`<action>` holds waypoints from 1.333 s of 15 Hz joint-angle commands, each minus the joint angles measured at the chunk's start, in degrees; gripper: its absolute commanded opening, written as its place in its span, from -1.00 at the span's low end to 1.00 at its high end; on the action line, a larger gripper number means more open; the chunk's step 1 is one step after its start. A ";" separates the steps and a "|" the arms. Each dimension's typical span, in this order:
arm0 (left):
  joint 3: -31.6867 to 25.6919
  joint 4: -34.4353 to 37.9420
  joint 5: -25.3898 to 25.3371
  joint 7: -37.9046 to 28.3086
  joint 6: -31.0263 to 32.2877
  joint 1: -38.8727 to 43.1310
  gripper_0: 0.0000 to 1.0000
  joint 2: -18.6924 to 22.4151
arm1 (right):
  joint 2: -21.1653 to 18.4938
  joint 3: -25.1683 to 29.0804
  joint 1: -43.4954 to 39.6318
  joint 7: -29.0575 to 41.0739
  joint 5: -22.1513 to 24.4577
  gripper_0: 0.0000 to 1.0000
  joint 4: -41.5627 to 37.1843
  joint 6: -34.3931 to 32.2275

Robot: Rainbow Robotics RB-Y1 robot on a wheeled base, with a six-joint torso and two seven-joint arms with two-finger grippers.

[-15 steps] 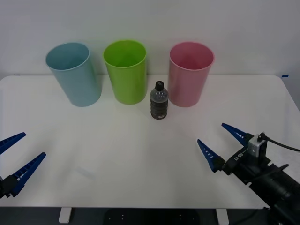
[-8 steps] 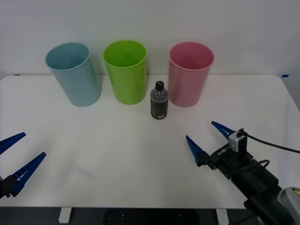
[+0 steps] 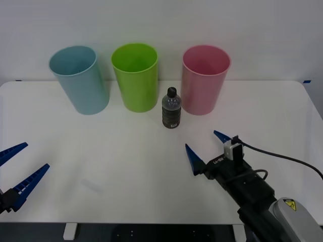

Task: Grasp the object on the table and drop it into the matching bin: aluminum can to the light blue bin, PET bottle to the pink bin.

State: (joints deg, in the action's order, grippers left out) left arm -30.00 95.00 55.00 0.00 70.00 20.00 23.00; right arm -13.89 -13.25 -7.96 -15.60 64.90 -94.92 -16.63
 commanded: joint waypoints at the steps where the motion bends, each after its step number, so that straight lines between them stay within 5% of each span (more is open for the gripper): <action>1: 0.00 0.00 0.00 0.00 0.00 0.00 1.00 0.00 | 0.70 -2.39 0.93 -0.04 0.85 1.00 0.00 4.50; 20: 0.00 0.00 0.00 0.00 0.00 0.00 1.00 0.00 | 9.05 -4.24 13.67 0.31 6.82 1.00 14.24 13.82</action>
State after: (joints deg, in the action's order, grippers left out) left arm -30.00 95.00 55.00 0.00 70.00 20.00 23.00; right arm -5.15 -17.50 5.01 -15.36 71.58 -81.56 -3.14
